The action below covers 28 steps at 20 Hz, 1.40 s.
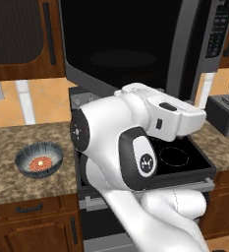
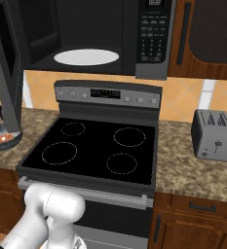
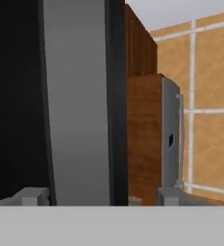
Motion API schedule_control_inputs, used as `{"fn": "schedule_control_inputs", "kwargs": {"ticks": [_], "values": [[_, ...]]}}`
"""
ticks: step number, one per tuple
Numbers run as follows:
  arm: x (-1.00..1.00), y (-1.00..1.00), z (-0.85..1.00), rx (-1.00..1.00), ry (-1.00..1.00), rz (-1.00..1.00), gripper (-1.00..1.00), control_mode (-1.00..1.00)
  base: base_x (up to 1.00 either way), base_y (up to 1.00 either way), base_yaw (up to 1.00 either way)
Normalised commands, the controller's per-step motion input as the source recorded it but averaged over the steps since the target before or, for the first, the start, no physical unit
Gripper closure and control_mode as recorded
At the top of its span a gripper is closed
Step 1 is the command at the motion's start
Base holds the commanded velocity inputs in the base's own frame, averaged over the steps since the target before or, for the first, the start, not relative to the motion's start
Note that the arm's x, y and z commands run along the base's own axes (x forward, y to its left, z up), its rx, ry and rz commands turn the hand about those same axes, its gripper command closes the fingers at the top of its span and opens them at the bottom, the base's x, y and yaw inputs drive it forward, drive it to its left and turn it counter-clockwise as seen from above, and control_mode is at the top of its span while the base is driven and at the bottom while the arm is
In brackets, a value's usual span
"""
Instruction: Open the microwave, place the bowl with waffle inside the microwave, then close the microwave door and turn it on.
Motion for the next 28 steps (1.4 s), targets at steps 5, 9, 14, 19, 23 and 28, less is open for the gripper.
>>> {"fn": "schedule_control_inputs", "kwargs": {"ticks": [5, 9, 14, 19, 23, 28], "values": [[-0.93, -0.46, 0.0, 0.31, -0.04, 0.0, -1.0, -1.0, 0.0, 0.0, 0.0], [-0.69, -0.16, 0.09, 0.36, 0.03, 0.09, -1.0, -1.0, 0.0, 0.0, 0.0], [-0.36, 0.24, 0.05, 0.02, 0.07, 0.09, -1.0, -1.0, 0.0, 0.0, 0.0], [-0.85, 0.16, 0.29, 0.0, 0.0, 0.06, -1.0, -1.0, 0.0, 0.0, 0.0], [-0.45, -0.55, 0.23, 0.49, 0.01, 0.08, -1.0, -1.0, 0.0, 0.0, 0.0], [0.0, -0.97, 0.29, 0.87, 0.0, 0.16, -1.0, -1.0, 0.0, 0.0, 0.0]]}}
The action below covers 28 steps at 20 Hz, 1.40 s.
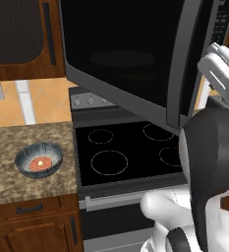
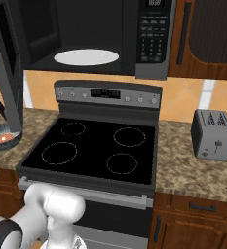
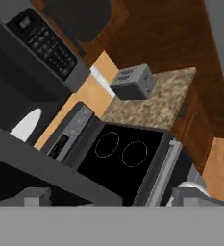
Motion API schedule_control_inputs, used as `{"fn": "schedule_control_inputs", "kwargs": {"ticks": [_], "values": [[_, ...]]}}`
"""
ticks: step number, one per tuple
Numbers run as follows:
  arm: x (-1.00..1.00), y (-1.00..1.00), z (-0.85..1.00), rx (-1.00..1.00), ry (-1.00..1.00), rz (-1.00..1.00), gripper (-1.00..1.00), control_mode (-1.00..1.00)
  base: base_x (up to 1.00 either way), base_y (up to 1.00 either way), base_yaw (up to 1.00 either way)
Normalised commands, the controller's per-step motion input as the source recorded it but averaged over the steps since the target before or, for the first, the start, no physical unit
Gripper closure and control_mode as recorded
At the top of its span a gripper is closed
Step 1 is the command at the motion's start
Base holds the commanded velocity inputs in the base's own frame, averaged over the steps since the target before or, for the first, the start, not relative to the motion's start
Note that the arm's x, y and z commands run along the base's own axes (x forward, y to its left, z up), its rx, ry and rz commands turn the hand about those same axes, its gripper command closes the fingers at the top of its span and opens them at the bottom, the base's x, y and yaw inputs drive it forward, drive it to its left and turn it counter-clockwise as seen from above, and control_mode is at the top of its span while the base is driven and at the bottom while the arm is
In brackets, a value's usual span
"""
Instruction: Open the microwave, place the bowl with waffle inside the microwave, then close the microwave door and turn it on.
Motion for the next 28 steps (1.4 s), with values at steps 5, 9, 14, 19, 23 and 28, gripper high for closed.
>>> {"fn": "schedule_control_inputs", "kwargs": {"ticks": [5, 9, 14, 19, 23, 28], "values": [[-0.03, -0.66, -0.01, 0.81, 0.06, 0.38, -1.0, -1.0, 0.0, 0.0, 0.0], [0.28, -0.48, -0.17, 0.93, 0.0, 0.38, -1.0, -1.0, 0.0, 0.0, 0.0], [0.69, -0.02, -0.46, 0.81, 0.12, 0.54, -1.0, -1.0, 0.0, 0.0, 0.0], [1.0, -0.03, -0.93, 0.57, 0.19, 0.54, -1.0, -1.0, 0.0, 0.0, 0.0], [1.0, -0.07, -0.53, 0.47, 0.01, 0.35, -1.0, -1.0, 0.0, 0.0, 0.0], [0.84, 0.15, -0.14, 0.16, -0.02, 0.06, -1.0, -1.0, 0.0, 0.0, 0.0]]}}
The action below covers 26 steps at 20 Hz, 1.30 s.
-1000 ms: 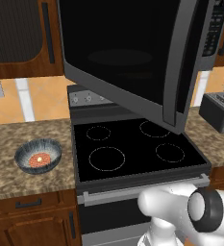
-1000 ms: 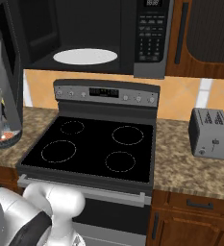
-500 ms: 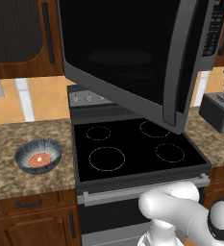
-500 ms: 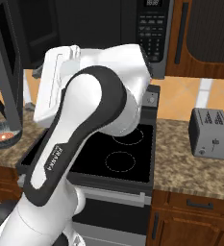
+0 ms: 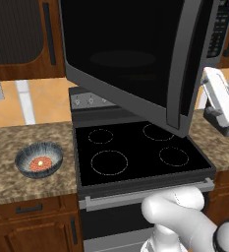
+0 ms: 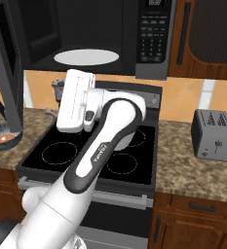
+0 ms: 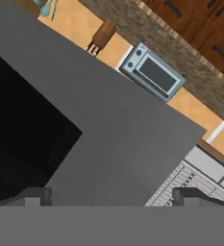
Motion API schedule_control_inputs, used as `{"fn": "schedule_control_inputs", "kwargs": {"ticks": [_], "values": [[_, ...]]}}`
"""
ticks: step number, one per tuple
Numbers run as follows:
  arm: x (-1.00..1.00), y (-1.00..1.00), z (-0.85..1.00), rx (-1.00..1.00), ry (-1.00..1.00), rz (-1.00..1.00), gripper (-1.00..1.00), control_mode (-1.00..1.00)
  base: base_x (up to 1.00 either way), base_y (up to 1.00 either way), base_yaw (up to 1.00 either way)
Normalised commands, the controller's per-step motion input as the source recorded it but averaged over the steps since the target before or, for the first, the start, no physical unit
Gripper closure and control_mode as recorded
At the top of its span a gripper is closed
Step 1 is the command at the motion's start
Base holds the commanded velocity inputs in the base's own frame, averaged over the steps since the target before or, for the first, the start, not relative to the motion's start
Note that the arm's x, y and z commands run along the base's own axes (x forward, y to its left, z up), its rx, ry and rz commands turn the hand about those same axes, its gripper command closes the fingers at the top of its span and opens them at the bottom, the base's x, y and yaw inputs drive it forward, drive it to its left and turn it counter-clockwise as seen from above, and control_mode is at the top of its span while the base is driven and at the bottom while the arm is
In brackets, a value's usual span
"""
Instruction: Open the microwave, place the bowl with waffle inside the microwave, then close the microwave door and turn it on.
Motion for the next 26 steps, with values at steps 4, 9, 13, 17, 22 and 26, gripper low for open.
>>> {"fn": "schedule_control_inputs", "kwargs": {"ticks": [4, 9, 13, 17, 22, 26], "values": [[0.56, 0.65, -0.08, -0.01, -0.17, 0.0, -1.0, -1.0, 0.0, 0.0, 0.0], [0.04, 0.7, 0.07, -0.04, -0.29, 0.0, -1.0, -1.0, 0.0, 0.0, 0.0], [-0.03, 0.81, 0.17, -0.12, -0.33, 0.0, -1.0, -1.0, 0.0, 0.0, 0.0], [-0.04, 0.9, 0.05, -0.1, -0.3, 0.0, -1.0, -1.0, 0.0, 0.0, 0.0], [-0.02, 0.99, -0.02, -0.04, -0.21, 0.0, -1.0, -1.0, 0.0, 0.0, 0.0], [0.0, 0.93, -0.13, 0.0, -0.1, 0.0, -1.0, -1.0, 0.0, 0.0, 0.0]]}}
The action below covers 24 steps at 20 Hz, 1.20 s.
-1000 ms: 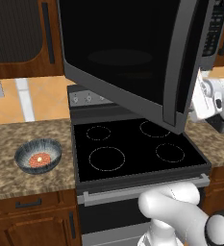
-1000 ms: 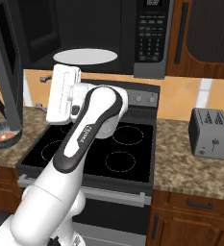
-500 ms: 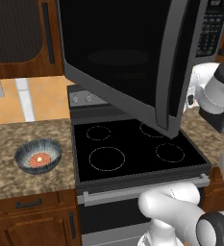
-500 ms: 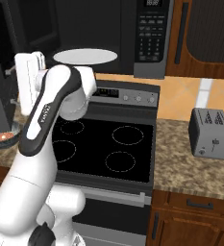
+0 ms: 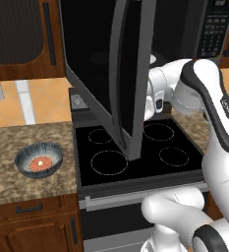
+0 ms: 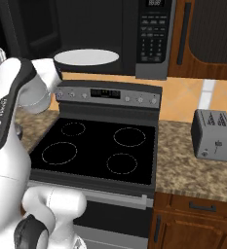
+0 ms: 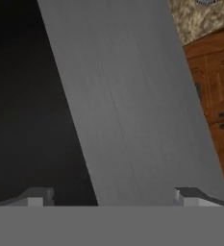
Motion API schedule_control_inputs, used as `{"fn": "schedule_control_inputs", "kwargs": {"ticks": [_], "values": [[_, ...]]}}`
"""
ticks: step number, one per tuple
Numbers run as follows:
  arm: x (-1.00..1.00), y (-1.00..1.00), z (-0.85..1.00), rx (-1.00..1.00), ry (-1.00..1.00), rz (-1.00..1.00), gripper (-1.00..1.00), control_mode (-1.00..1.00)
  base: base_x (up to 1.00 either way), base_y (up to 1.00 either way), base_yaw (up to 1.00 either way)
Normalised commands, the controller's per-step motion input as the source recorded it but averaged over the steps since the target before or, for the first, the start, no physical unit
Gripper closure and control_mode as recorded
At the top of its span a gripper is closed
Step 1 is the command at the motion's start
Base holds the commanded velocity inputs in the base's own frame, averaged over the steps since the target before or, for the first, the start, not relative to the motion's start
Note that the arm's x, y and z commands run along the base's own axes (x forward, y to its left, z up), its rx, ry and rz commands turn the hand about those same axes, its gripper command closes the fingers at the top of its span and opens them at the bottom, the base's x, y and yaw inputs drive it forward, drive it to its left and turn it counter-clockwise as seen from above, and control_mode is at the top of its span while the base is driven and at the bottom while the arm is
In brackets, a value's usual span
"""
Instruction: Open the microwave, place the bowl with waffle inside the microwave, then close the microwave door and turn it on.
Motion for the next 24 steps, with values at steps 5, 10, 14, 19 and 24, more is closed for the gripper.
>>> {"fn": "schedule_control_inputs", "kwargs": {"ticks": [5, 10, 14, 19, 24], "values": [[0.0, 0.53, -0.21, 0.0, -0.01, 0.0, -1.0, -1.0, 0.0, 0.0, 0.0], [0.0, 0.43, -0.35, 0.01, 0.0, 0.0, -1.0, -1.0, 0.0, 0.0, 0.0], [0.0, 0.52, -0.31, 0.0, 0.0, 0.01, -1.0, -1.0, 0.0, 0.0, 0.0], [0.0, 0.46, -0.23, 0.0, 0.0, 0.02, -1.0, -1.0, 0.0, 0.0, 0.0], [0.0, 0.2, -0.14, 0.0, 0.0, 0.01, -1.0, -1.0, 0.0, 0.0, 0.0]]}}
